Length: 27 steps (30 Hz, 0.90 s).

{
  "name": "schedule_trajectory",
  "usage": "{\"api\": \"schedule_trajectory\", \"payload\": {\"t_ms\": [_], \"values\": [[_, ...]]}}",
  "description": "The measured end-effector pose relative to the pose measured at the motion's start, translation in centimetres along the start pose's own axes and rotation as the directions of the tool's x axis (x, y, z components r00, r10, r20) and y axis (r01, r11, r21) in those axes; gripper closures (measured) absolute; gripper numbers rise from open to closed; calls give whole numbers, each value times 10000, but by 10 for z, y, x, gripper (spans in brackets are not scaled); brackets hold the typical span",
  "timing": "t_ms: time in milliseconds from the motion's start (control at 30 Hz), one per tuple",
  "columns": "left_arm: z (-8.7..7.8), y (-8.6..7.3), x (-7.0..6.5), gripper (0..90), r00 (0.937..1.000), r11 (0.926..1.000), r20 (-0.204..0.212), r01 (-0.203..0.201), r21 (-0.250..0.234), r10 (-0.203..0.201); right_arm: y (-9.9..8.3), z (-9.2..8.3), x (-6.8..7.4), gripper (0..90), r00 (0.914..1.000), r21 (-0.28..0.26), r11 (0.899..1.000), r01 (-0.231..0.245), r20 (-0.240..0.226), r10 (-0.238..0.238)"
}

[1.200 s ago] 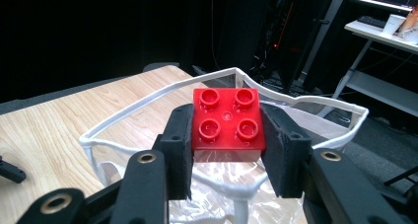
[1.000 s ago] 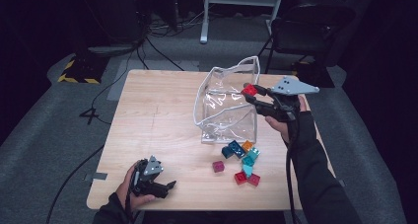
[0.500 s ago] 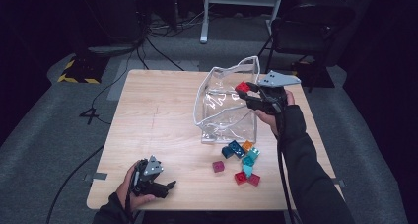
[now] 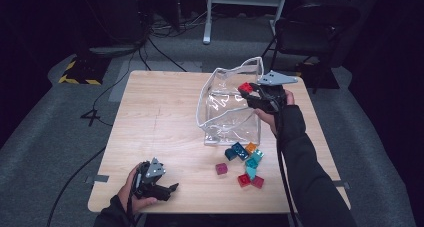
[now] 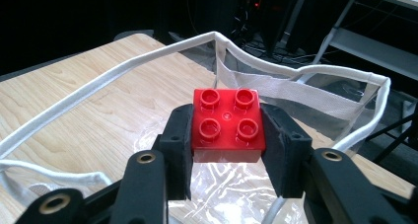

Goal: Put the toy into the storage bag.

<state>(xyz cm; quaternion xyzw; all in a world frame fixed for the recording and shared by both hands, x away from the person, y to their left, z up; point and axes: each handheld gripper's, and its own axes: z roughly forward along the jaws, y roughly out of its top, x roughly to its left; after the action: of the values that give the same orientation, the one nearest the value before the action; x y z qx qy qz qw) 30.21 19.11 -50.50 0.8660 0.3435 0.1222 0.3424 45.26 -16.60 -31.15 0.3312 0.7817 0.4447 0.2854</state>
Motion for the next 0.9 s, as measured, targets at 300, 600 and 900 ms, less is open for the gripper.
{"api": "schedule_trajectory", "payload": {"t_ms": [300,600,900], "values": [[0,0,0,110,10000,10000,-7,-5,-9,5,-1,-3,2,417,9998,-143,9998,-105,191,108],[0,0,0,110,10000,10000,-2,19,-14,-19,-5,-23,-1,361,9996,-566,9984,-90,265,105],[0,0,0,110,10000,10000,-7,10,-18,-10,-17,-60,-1,336,9993,-1104,9933,348,-124,-364]]}}
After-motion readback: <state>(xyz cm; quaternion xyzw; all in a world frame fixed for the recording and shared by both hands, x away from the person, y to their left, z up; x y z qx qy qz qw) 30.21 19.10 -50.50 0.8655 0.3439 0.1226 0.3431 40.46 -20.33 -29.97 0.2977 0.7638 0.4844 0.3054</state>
